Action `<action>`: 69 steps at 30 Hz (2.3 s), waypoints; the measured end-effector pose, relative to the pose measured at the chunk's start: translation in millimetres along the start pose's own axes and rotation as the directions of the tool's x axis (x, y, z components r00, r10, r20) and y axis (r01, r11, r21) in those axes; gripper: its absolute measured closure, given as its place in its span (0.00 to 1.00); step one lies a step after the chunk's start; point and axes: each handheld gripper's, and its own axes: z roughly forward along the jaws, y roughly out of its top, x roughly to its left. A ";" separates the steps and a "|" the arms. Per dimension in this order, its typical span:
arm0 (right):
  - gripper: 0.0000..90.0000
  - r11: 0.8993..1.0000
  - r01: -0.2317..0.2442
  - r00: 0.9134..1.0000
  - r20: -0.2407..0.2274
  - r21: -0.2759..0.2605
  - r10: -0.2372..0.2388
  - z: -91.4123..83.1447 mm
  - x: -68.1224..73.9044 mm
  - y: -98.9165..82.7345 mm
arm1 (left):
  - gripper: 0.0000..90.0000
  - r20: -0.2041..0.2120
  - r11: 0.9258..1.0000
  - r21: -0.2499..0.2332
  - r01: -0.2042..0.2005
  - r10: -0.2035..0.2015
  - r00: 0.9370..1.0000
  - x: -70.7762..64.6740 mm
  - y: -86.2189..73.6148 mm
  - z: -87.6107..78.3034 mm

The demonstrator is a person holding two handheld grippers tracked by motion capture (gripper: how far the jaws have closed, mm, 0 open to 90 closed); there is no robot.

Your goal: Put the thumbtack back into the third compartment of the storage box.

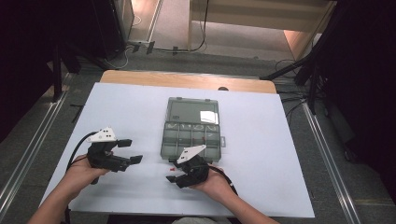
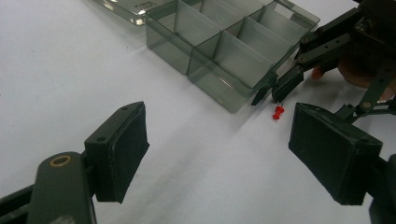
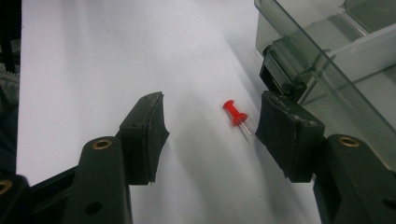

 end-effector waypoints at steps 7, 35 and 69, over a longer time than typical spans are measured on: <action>0.48 1.000 0.008 1.000 0.005 -0.006 -0.008 2.6 -0.4 0.3 | 0.21 0.000 1.000 0.000 0.001 -0.001 1.000 -0.3 0.0 0.3; 0.59 0.999 0.041 0.999 0.022 -0.023 -0.041 8.0 3.8 2.1 | 0.21 0.000 1.000 0.003 -0.002 0.002 1.000 -0.4 -0.1 0.8; 0.94 0.999 -0.031 0.999 0.022 -0.014 0.031 0.5 -2.4 6.2 | 0.21 0.000 1.000 0.004 -0.002 0.002 1.000 -0.1 -0.4 0.4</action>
